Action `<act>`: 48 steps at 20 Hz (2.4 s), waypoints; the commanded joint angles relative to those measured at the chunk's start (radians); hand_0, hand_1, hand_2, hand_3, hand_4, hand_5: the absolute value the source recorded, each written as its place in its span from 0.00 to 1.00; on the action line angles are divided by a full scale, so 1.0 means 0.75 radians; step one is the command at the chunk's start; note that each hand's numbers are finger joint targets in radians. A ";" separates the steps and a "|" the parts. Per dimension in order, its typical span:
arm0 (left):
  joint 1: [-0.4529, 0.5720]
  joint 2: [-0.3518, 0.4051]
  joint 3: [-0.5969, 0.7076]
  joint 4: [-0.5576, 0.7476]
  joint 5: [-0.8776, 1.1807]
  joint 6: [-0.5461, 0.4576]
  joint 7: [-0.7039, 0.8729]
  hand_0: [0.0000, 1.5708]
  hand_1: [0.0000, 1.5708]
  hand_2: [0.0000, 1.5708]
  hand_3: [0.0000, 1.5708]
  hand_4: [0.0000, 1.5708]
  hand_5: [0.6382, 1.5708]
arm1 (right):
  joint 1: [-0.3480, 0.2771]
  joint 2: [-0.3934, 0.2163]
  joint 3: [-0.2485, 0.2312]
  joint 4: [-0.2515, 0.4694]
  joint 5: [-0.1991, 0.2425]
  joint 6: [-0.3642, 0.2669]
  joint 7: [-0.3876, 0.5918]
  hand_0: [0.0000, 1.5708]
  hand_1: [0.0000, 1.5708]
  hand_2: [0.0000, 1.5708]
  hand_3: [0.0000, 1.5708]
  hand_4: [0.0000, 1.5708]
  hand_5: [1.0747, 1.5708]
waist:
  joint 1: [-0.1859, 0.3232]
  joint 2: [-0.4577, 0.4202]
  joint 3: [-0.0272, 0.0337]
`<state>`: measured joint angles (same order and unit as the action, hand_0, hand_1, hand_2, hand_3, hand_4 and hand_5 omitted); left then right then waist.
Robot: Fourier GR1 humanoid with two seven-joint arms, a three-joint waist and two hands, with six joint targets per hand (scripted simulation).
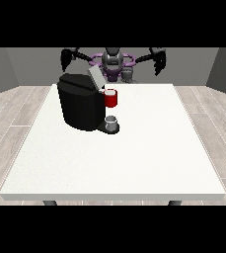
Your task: Insert the coffee pod into the coffee machine and close the lid
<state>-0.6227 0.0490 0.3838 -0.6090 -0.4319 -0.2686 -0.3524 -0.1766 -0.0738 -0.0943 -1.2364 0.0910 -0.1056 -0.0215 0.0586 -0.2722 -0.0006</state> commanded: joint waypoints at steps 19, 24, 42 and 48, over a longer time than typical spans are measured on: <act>0.242 -0.065 -0.215 -0.526 0.302 -0.098 0.267 0.00 0.00 0.00 0.00 0.23 1.00 | -0.373 -0.152 -0.162 0.121 -0.161 0.126 0.176 0.00 0.00 0.00 0.00 0.12 1.00 | 0.247 0.142 0.0016; 0.367 -0.065 -0.309 -0.683 0.316 -0.030 0.197 0.00 0.00 0.00 0.00 0.21 1.00 | -0.419 -0.165 -0.198 0.203 -0.210 0.152 0.107 0.00 0.00 0.00 0.00 0.11 1.00 | 0.223 0.246 0.0013; 0.542 -0.016 -0.356 -1.094 0.386 -0.011 0.310 0.00 0.00 0.00 0.00 0.20 1.00 | -0.696 -0.121 -0.082 0.336 -0.146 0.120 0.129 0.00 0.00 0.00 0.00 0.05 1.00 | 0.206 0.396 0.0009; 0.534 0.090 -0.254 -1.071 0.455 -0.020 0.335 0.00 0.00 0.00 0.00 0.22 1.00 | -0.759 -0.140 -0.058 0.324 -0.147 0.170 0.138 0.00 0.00 0.00 0.00 0.10 1.00 | 0.137 0.420 0.0008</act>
<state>-0.2335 0.0849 0.1729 -1.4038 -0.1077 -0.2791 -0.0999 -0.7001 -0.1663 -0.1376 -0.9991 -0.0178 0.0123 0.0717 0.1683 0.0306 0.0002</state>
